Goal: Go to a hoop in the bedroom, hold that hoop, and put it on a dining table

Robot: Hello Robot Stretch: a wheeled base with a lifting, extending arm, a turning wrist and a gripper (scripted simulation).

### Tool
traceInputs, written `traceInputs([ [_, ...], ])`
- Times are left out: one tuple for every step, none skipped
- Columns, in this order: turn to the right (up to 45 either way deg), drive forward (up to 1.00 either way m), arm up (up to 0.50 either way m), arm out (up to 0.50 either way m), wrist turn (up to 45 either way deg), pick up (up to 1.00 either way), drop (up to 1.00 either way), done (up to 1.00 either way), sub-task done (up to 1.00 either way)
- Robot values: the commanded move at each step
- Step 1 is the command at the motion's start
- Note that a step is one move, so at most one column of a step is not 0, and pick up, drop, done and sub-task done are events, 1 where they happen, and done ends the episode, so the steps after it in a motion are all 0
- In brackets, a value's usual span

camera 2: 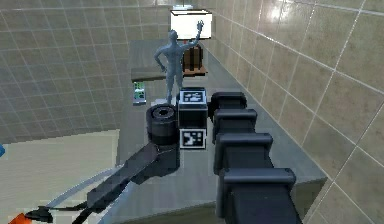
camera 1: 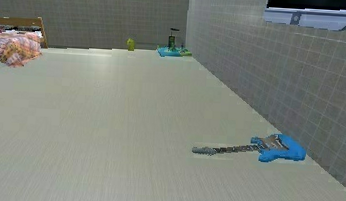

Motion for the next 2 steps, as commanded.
traceInputs([
  [0.0,0.00,0.00,0.00,-15.0,0.00,0.00,0.00,0.00],
  [0.0,0.00,0.00,-0.10,0.0,0.00,0.00,0.00,0.00],
])
